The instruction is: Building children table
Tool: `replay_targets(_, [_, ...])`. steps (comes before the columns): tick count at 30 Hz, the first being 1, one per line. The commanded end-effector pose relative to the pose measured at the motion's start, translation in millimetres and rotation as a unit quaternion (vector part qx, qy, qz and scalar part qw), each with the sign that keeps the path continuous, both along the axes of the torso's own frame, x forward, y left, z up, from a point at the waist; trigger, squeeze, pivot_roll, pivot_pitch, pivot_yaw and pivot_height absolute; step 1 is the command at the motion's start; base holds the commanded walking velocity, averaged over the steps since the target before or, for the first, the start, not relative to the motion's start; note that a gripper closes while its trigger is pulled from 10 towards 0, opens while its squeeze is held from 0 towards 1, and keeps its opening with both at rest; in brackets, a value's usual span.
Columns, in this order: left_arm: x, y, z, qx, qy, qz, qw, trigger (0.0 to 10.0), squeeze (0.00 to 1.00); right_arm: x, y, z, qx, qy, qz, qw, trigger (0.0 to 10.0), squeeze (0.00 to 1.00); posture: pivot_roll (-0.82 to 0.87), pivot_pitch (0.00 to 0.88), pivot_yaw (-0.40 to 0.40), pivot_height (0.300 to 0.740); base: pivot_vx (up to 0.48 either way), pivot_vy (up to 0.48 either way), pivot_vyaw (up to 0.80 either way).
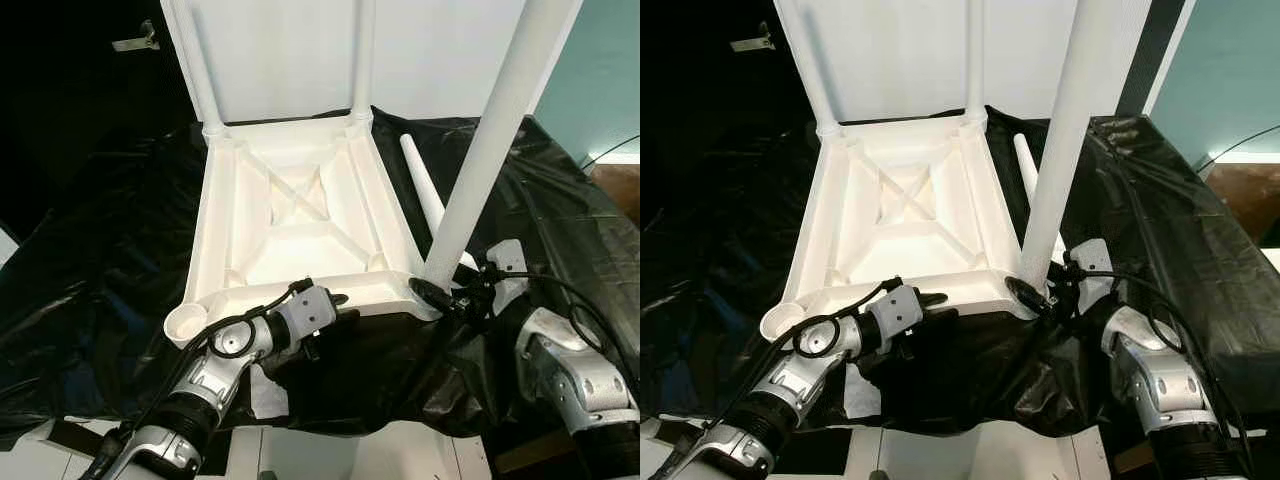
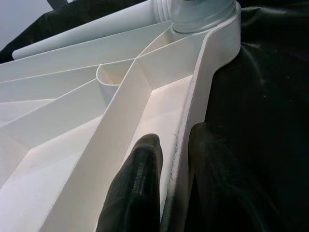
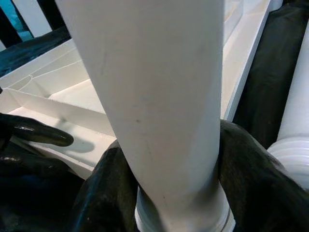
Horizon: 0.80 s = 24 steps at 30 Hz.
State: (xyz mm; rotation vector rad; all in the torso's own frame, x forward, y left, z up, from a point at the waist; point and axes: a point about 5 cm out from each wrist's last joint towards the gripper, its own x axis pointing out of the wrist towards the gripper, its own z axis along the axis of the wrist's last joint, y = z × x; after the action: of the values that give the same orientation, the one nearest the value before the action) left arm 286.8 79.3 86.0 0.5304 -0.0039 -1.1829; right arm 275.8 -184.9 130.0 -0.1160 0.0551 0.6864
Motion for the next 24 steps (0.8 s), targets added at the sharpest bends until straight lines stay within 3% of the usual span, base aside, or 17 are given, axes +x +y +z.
replay_targets(1, [-11.8,0.0,-25,0.048,0.052,-0.027,0.997,10.0,0.0,-7.4,12.4,-14,0.01,0.024,0.013,1.0,0.0,0.0,-0.06,0.009,0.006,0.74,0.0,0.0,0.0])
replay_targets(3, [-11.5,0.0,-25,0.049,0.052,-0.028,0.997,10.0,0.0,-6.4,14.6,-15,0.011,0.015,-0.002,1.0,0.0,0.0,-0.06,0.007,0.005,0.74,0.0,0.0,0.0])
replay_targets(4, [-11.7,-0.7,-25,0.05,0.052,-0.031,0.997,10.0,0.0,-3.5,21.6,-19,0.018,0.003,-0.039,0.999,0.0,0.0,-0.06,0.007,0.005,0.74,0.0,0.0,0.0])
replay_targets(7, [-11.8,-0.9,-25,0.051,0.052,-0.032,0.997,10.0,0.0,-2.8,23.2,-20,0.02,0.002,-0.048,0.999,0.0,0.0,-0.06,0.007,0.005,0.74,0.0,0.0,0.0])
replay_targets(9, [-11.0,-1.6,-25,0.052,0.05,-0.032,0.997,10.0,0.0,-5.2,32.3,-28,0.061,0.002,-0.117,0.991,0.0,0.0,-0.04,0.0,-0.004,0.74,0.0,0.0,0.0])
replay_targets(10, [-11.0,-1.6,-25,0.052,0.05,-0.032,0.997,10.0,0.0,-5.2,32.3,-28,0.061,0.002,-0.117,0.991,0.0,0.0,-0.04,0.0,-0.004,0.74,0.0,0.0,0.0])
replay_targets(12, [-9.9,-0.3,-23,0.05,0.046,-0.028,0.997,10.0,0.0,-11.1,30.9,-38,0.097,0.004,-0.212,0.972,0.0,0.0,-0.04,0.0,-0.007,0.74,0.0,0.0,0.0])
replay_targets(13, [-9.9,-0.3,-23,0.05,0.046,-0.028,0.997,10.0,0.0,-11.1,30.9,-38,0.097,0.004,-0.212,0.972,0.0,0.0,-0.04,0.0,-0.007,0.74,0.0,0.0,0.0])
replay_targets(14, [-10.7,2.9,-24,0.051,0.046,-0.023,0.997,10.0,0.0,-14.6,24.0,-46,0.096,0.0,-0.288,0.953,0.0,0.0,-0.03,0.0,-0.008,0.74,0.0,0.0,0.0])
replay_targets(15, [-11.3,3.9,-25,0.053,0.047,-0.022,0.997,10.0,0.0,-15.1,22.4,-47,0.092,-0.004,-0.31,0.946,0.0,0.0,-0.03,0.0,-0.008,0.74,0.0,0.0,0.0])
replay_targets(21, [-15.9,1.1,-27,0.051,0.051,-0.028,0.997,10.0,0.0,-10.6,22.8,-48,0.067,-0.023,-0.38,0.922,0.0,0.0,-0.03,0.007,-0.005,0.74,0.0,0.0,0.0])
replay_targets(24, [-15.7,-0.2,-26,0.049,0.051,-0.029,0.997,10.0,0.0,-9.4,24.3,-47,0.063,-0.027,-0.392,0.917,0.0,0.0,-0.03,0.007,-0.005,0.74,0.0,0.0,0.0])
